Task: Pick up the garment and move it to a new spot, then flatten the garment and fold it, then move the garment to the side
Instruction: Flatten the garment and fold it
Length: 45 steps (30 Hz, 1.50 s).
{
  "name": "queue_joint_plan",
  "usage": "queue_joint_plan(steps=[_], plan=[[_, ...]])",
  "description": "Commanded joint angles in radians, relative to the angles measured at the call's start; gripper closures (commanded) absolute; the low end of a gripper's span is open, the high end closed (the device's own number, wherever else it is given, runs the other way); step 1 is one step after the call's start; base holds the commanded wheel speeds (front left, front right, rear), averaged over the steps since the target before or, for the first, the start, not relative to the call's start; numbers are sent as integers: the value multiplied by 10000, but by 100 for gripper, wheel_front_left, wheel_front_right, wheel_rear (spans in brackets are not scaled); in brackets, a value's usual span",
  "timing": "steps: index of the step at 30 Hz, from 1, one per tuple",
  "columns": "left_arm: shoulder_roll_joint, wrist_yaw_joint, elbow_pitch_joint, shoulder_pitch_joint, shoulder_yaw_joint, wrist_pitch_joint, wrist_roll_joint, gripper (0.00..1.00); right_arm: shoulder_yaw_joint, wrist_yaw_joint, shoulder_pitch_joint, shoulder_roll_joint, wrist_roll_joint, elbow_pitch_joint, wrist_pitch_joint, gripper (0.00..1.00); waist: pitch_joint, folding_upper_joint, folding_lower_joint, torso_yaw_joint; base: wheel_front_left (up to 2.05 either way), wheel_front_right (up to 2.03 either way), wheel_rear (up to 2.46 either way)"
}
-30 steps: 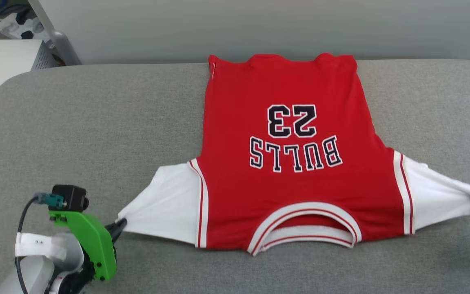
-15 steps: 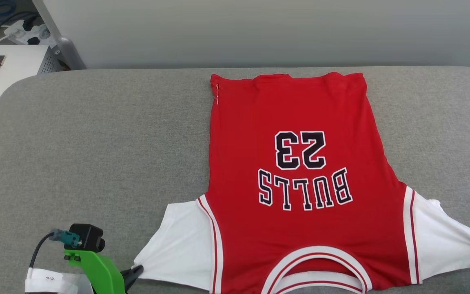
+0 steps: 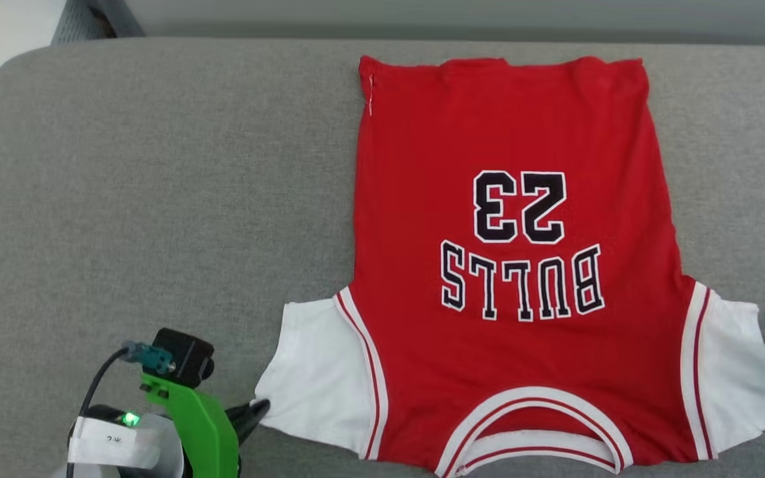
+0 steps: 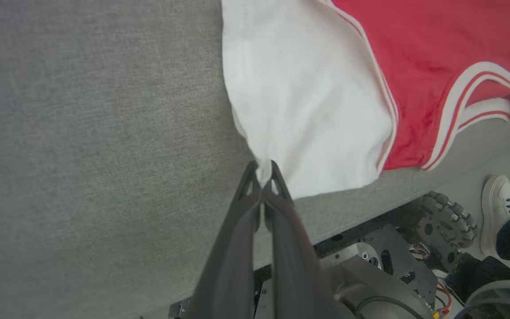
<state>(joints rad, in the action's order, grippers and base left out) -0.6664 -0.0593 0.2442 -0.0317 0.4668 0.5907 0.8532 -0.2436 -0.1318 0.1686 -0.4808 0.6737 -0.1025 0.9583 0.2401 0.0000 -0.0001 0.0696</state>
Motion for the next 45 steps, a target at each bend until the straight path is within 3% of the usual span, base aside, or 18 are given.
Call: queue_joint_plan(steps=[1,7,14,25,38,40,41,45], plan=[[-64,-86,237,-276,-18,20,-91,100,59,11,612,-44,46,-126,276,0,890,0,1,412,0,0,0],[-72,-200,1328,-583,81,305,-220,100,143,11,3206,58,-362,292,1829,0,2110,0,1,1082,0,0,0],[16,-271,1911,-854,329,252,-760,100,174,11,6319,4,-1509,1806,3256,0,3285,0,1,1822,0,0,0],[420,-135,1967,-1279,566,-63,-1038,100,682,11,9482,-539,-3014,4054,3231,0,4430,0,1,2657,0,0,0],[839,80,1489,-1689,733,-444,-1127,100,1666,11,10573,-915,-3276,5735,2898,0,4885,0,1,3020,0,0,0],[876,84,1440,-1713,754,-464,-1127,100,1813,11,10475,-972,-3202,5888,3002,63,4876,0,1,3028,0,0,0],[899,86,1413,-1731,763,-474,-1120,100,1929,11,10388,-1039,-3161,5942,3043,100,4868,0,1,3031,0,0,0],[911,69,1353,-1769,756,-488,-1119,100,2087,11,10140,-1234,-3049,6030,3056,100,4807,0,1,3016,0,0,0]])
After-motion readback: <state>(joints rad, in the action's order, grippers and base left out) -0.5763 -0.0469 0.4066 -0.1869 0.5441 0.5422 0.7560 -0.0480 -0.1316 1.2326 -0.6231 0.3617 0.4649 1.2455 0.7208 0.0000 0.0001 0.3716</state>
